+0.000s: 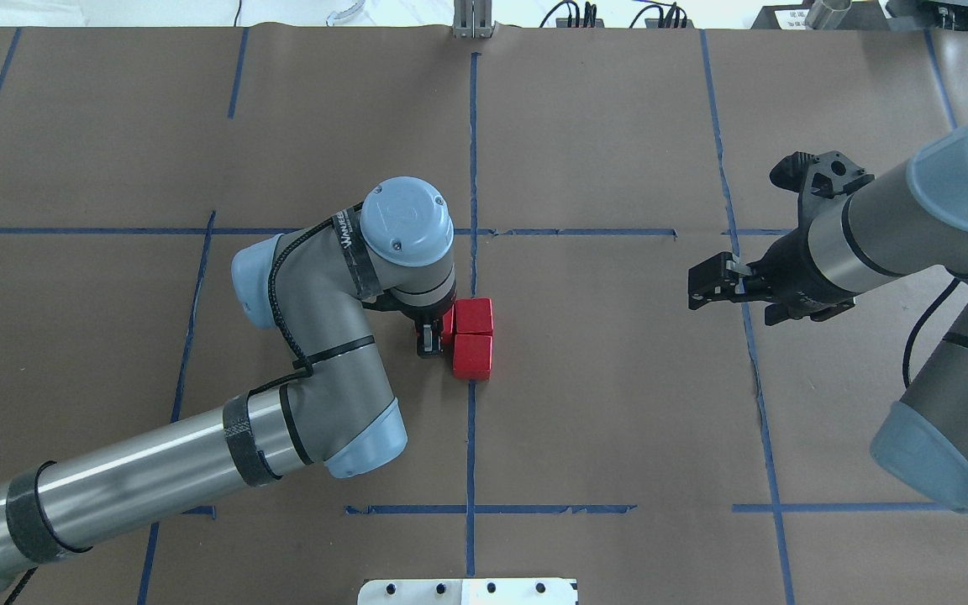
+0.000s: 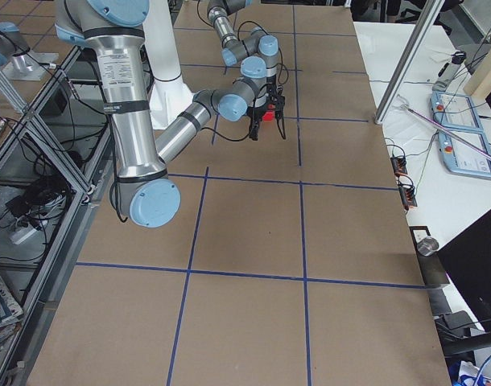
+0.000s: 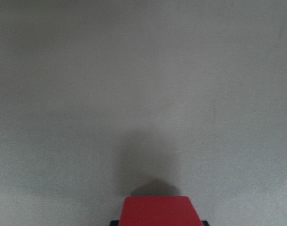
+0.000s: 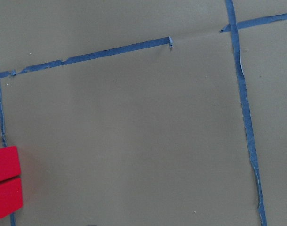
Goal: Form red blocks into L shape at center
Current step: 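Lower the cube against the farther cube and adjust its position, then open the left gripper and lift it off the cube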
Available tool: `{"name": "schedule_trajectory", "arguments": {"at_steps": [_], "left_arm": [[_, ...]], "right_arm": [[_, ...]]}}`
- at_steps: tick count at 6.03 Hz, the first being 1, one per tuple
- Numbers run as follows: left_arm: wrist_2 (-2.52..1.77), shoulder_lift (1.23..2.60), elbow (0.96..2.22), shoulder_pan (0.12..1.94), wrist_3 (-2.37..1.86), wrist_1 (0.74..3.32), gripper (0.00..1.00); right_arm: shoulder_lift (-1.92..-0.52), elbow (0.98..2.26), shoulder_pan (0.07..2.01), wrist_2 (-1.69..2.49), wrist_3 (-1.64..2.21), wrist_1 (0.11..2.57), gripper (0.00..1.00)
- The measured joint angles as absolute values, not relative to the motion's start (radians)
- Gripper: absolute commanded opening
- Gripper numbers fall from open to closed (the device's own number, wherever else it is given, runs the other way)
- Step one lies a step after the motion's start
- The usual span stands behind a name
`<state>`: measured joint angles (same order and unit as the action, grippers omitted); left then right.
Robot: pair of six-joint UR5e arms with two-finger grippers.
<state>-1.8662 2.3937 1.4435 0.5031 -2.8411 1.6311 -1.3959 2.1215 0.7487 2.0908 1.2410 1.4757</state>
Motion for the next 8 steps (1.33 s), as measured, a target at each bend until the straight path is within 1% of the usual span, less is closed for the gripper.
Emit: {"name": "schedule_trajectory", "arguments": {"at_steps": [3, 4, 5, 6, 8], "left_arm": [[-1.866, 2.397, 1.448, 0.505, -2.835, 1.631, 1.0], [-1.868, 2.395, 1.465, 0.511, -2.827, 1.624, 1.0], [-1.872, 2.38, 1.517, 0.527, -2.789, 1.602, 1.0], [-1.89, 2.336, 1.618, 0.545, -2.681, 1.549, 1.0], [-1.918, 2.19, 1.868, 0.583, -2.374, 1.446, 1.0]], "right_arm": [[-1.396, 2.122, 0.749, 2.091, 1.241, 1.476, 1.0], [-1.396, 2.121, 0.749, 2.091, 1.241, 1.476, 1.0], [-1.396, 2.121, 0.749, 2.091, 1.241, 1.476, 1.0], [-1.398, 2.121, 0.754, 2.094, 1.24, 1.476, 1.0], [-1.437, 2.139, 0.785, 2.101, 1.213, 1.476, 1.0]]}}
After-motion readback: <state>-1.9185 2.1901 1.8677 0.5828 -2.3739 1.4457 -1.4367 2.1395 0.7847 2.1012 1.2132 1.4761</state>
